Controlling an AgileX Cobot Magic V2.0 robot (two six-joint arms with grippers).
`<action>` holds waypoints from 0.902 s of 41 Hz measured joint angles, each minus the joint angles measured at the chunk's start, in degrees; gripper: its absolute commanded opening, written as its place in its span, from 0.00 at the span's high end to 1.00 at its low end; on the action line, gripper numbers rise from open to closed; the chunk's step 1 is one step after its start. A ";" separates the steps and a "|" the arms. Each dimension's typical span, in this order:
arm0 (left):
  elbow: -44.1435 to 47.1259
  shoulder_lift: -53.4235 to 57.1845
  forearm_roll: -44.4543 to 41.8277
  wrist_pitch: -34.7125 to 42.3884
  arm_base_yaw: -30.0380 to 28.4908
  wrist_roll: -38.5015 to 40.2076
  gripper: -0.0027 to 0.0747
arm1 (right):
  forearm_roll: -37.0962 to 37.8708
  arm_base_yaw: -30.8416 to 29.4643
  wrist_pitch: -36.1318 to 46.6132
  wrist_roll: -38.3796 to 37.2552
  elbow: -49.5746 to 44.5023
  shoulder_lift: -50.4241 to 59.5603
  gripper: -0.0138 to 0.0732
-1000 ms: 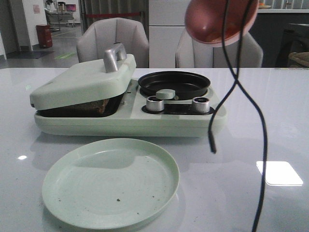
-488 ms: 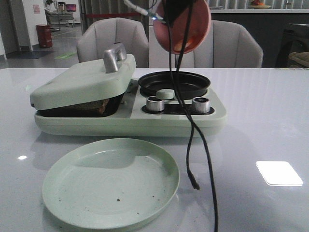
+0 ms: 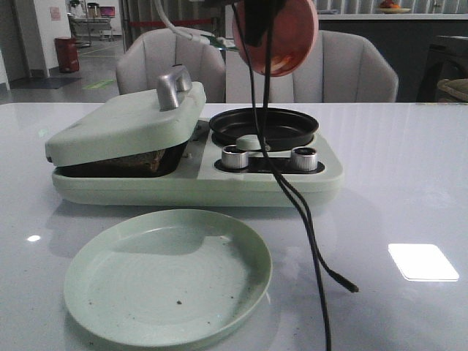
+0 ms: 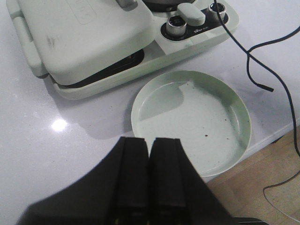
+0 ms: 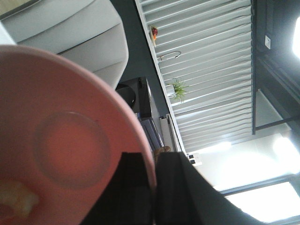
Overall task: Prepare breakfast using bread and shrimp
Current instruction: 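Lift the pink bowl and tip the shrimp into the black frying pan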
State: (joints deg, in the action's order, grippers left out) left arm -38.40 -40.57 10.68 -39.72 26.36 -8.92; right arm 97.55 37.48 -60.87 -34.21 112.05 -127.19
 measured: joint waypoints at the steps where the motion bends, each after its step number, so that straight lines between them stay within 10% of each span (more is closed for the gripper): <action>1: 0.00 0.00 0.00 0.00 0.00 0.00 0.84 | 0.00 0.23 -0.19 0.14 0.54 0.00 0.79; 37: 0.00 0.00 0.00 0.00 0.00 0.00 0.84 | -2.10 0.49 -1.23 5.40 -1.70 -1.10 0.79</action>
State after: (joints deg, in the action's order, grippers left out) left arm -38.40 -40.57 10.68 -39.72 26.36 -8.92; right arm 95.45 37.98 -62.10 -28.81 110.35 -128.29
